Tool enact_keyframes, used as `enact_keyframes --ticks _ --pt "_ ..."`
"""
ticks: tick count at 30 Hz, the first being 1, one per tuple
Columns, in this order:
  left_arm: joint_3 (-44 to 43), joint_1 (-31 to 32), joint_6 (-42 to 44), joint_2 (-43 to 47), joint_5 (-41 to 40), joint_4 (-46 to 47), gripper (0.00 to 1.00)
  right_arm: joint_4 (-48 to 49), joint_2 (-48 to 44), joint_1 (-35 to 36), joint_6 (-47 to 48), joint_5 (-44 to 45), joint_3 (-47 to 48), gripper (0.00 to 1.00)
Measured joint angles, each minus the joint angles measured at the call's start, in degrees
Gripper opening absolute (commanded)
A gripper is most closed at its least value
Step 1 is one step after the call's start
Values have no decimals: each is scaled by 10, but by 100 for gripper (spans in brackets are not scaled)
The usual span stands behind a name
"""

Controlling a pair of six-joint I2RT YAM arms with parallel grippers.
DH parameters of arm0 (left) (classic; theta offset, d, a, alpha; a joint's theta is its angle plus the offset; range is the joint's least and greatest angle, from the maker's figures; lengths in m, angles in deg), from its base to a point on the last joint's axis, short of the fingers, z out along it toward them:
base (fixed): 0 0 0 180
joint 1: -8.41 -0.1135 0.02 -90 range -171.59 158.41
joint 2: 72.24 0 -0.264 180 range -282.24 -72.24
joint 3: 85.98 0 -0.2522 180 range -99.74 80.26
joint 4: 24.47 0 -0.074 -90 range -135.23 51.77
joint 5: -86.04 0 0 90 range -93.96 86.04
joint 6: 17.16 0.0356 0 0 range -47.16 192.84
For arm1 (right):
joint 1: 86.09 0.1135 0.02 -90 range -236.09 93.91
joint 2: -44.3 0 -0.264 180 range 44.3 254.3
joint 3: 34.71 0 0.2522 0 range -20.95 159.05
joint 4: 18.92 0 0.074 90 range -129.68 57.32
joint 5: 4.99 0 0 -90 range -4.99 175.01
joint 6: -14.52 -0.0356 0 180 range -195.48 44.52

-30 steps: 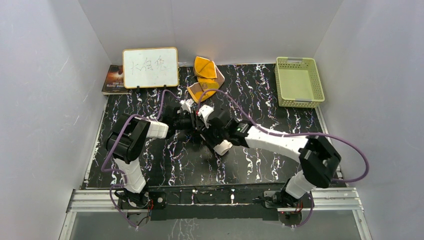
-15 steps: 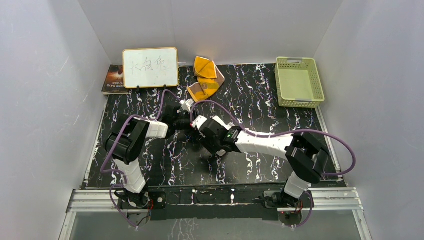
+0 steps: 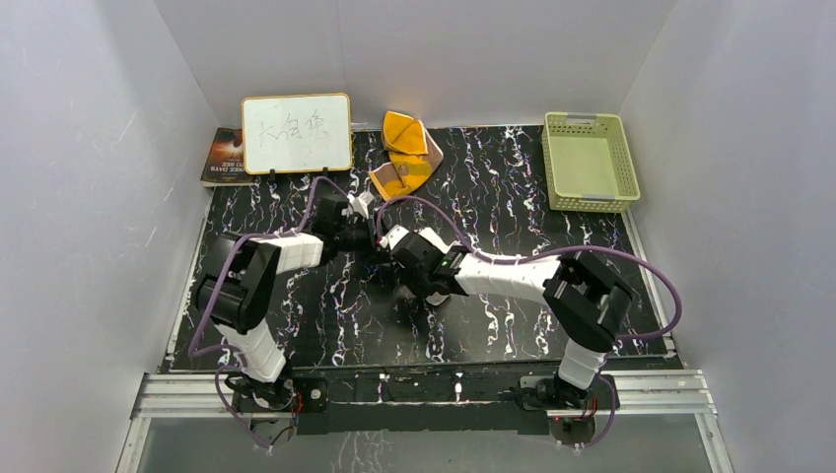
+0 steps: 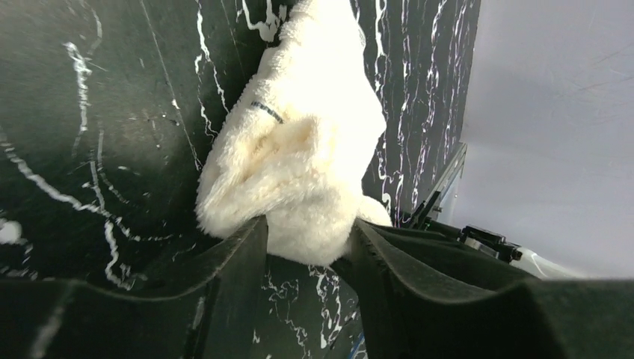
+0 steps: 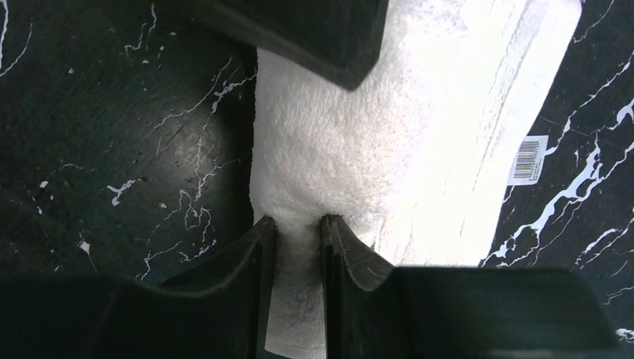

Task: Roll the towels
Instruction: Roll the towel at the center of the board.

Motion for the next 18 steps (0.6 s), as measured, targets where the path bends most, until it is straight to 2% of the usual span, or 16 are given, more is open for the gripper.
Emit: enact_keyframes --ticks 3,8,12,18 --pt "-22 -17 17 40 -7 -70 56 4 0 -16 -8 -19 1 20" --pt "-57 -38 56 123 -21 -146 61 25 -23 -87 -26 -124 -12 20" --pt "-50 -39 60 150 -20 -150 63 52 -35 -177 -52 -251 -30 20" --pt "19 -29 22 118 -17 -109 69 120 -32 -297 -118 -450 -68 19"
